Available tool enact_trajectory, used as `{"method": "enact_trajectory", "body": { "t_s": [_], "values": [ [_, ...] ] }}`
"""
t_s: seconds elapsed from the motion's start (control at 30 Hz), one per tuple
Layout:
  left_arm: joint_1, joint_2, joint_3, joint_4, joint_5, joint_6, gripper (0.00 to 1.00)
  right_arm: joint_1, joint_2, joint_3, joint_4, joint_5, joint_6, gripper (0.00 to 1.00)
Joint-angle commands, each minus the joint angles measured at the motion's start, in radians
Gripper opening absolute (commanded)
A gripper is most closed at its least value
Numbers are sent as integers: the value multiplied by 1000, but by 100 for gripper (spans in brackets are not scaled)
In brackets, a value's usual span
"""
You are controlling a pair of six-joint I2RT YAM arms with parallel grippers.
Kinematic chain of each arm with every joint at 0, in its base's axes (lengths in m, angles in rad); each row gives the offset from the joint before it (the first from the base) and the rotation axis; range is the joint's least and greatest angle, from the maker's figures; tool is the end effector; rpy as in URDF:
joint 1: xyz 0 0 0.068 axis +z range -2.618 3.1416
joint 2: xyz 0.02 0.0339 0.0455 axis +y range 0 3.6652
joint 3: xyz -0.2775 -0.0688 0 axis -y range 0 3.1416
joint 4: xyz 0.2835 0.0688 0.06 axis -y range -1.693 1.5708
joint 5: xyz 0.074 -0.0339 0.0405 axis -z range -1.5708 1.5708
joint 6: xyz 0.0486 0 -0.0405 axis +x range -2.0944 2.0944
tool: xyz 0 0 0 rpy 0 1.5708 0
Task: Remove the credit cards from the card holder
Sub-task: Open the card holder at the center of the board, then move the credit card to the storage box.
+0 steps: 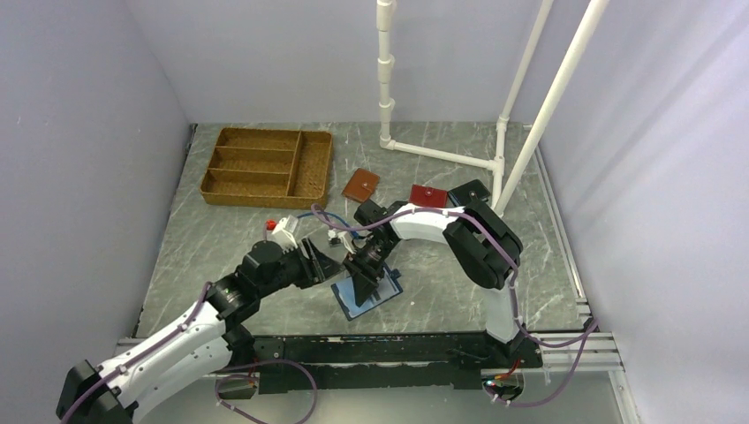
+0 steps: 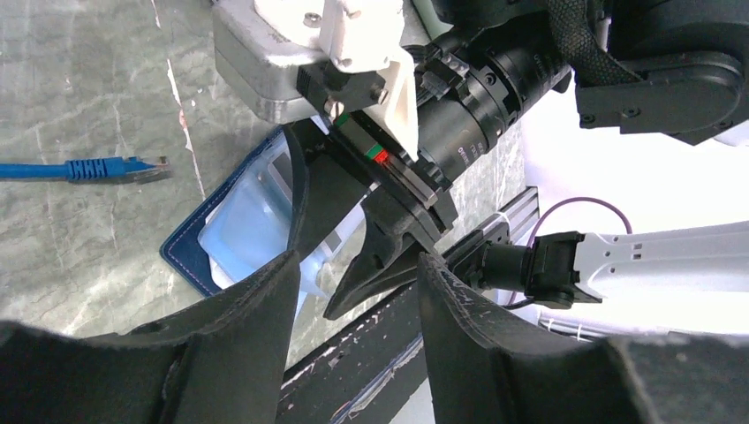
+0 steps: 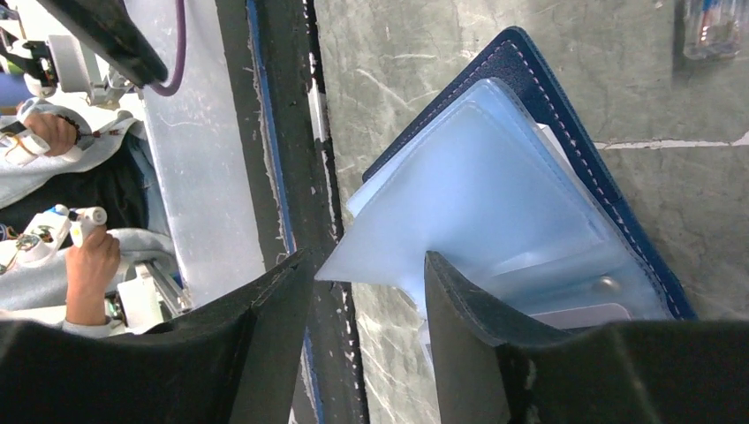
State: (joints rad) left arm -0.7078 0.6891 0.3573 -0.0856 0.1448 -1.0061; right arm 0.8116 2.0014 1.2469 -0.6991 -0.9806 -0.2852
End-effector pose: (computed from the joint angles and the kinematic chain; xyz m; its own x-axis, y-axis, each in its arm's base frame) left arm 0.1512 -0.1386 0.2048 -0.7930 -0.4216 -0.4398 0.1377 0.5791 -0.8035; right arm 0.2428 0.3145 0.1149 -0.5236 -0.7793 -0.3444 -0.6439 0.0973 0.7589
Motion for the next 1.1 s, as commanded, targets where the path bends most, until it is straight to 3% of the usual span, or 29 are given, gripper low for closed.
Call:
{"method": "enact_trajectory", "body": {
  "t_s": [0.0, 0.17, 0.3, 0.43, 0.63, 0.77, 1.07],
  "values": [
    [5, -49, -29, -1, -3, 22, 55, -5, -2, 42, -25, -37, -20, 54],
    [6, -39, -40, 77, 54, 35, 54, -5, -7, 57, -72, -125, -71, 64],
    [5, -3, -46, 147, 87, 32, 53, -10, -13, 72, -105, -119, -104, 64],
    [5, 59, -70, 252, 129, 2, 51, -69, -55, 77, -129, -67, -141, 56],
    [5, 232, -117, 482, 177, -46, 48, -167, -113, 63, -208, -13, -261, 53],
    [6, 371, -110, 617, 218, -72, 46, -217, -131, 34, -188, 38, -250, 41],
    [0, 644, -82, 790, 286, -135, 37, -225, -119, -1, -117, 131, -175, 30]
  ]
}}
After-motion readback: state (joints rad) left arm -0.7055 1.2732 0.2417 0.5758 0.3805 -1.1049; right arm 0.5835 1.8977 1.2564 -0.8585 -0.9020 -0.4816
